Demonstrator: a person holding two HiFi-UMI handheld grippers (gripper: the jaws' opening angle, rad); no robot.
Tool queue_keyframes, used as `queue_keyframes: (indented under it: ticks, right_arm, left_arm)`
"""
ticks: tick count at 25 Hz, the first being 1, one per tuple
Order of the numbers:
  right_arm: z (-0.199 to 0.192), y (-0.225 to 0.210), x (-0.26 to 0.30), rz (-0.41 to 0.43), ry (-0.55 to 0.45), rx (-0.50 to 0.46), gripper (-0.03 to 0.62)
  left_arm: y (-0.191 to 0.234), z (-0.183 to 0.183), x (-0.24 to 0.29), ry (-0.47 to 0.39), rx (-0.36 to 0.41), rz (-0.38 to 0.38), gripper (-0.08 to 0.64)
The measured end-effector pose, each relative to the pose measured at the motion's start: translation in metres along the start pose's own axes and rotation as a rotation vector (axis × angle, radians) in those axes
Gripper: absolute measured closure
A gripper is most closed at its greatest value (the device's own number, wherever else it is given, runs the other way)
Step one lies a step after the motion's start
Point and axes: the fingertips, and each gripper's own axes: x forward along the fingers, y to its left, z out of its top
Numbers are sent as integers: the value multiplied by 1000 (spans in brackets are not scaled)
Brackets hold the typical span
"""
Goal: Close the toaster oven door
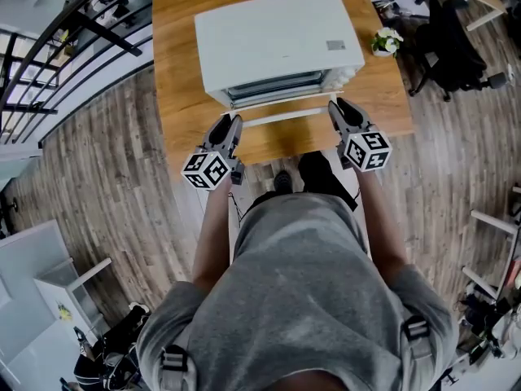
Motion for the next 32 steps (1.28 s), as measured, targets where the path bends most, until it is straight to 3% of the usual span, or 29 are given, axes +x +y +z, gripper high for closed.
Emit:
queue_keyframes:
  ticks: [9, 32]
  right_arm:
    - [16, -1, 11, 28, -14, -13, 495]
    - [46, -11, 49, 62, -33, -42, 495]
  left_arm:
    - [4, 16, 8, -32, -23, 13, 411]
    - [19, 50, 38, -78, 7, 60, 418]
